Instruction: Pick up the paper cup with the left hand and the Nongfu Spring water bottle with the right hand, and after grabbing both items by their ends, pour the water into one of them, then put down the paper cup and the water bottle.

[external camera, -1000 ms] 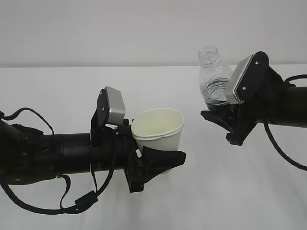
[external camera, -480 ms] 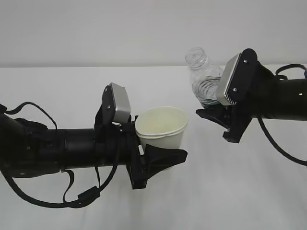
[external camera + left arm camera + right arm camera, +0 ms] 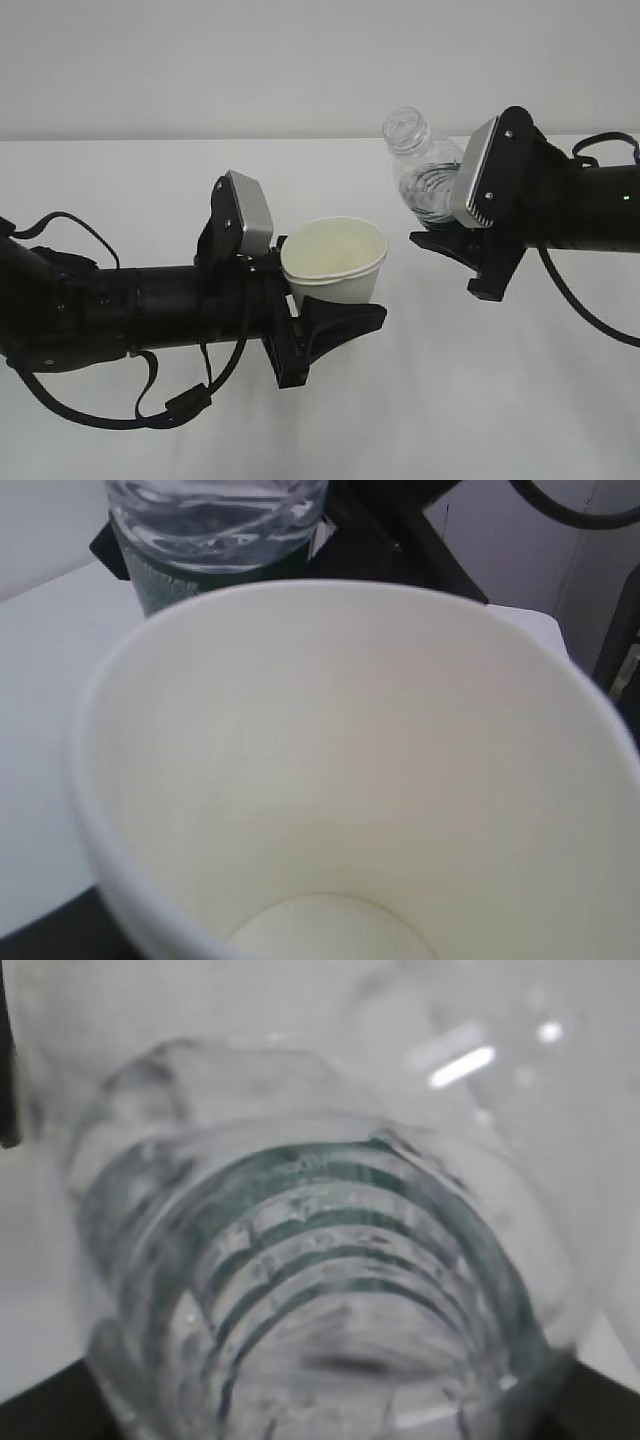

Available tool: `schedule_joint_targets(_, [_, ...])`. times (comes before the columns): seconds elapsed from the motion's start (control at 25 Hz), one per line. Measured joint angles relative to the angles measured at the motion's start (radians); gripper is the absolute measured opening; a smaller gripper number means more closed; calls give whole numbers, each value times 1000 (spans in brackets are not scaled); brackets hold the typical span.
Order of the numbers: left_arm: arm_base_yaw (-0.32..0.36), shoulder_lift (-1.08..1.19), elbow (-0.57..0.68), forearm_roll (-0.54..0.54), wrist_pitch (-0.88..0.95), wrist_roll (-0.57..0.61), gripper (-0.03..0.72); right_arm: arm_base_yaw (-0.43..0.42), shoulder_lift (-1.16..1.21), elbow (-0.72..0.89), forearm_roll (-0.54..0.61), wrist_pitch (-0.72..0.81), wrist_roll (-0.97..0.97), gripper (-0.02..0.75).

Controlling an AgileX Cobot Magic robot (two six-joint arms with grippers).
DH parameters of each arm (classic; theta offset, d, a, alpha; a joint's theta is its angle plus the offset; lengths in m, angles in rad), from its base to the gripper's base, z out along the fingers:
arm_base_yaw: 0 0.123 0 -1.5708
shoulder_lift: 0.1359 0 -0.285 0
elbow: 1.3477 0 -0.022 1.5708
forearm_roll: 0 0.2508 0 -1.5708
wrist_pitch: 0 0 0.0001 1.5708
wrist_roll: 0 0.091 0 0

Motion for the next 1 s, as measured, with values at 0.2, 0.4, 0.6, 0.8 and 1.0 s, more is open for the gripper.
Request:
schedule_joint_targets(0.2, [0, 13, 0, -4, 2, 1, 454, 0, 0, 0, 0, 0, -31, 491])
schedule_joint_targets(0.4, [0, 16, 0, -6, -5, 2, 454, 0, 0, -8, 0, 2, -66, 491])
schedule_joint_targets(0.6, [0, 16, 0, -6, -6, 2, 454, 0, 0, -36, -16, 8, -76, 491])
schedule_joint_targets(0.8, [0, 16, 0, -6, -22, 2, 454, 0, 0, -38, -36, 23, -90, 491])
schedule_joint_targets(1.0, [0, 16, -1, -6, -29, 2, 454, 0, 0, -38, -37, 25, -122, 491])
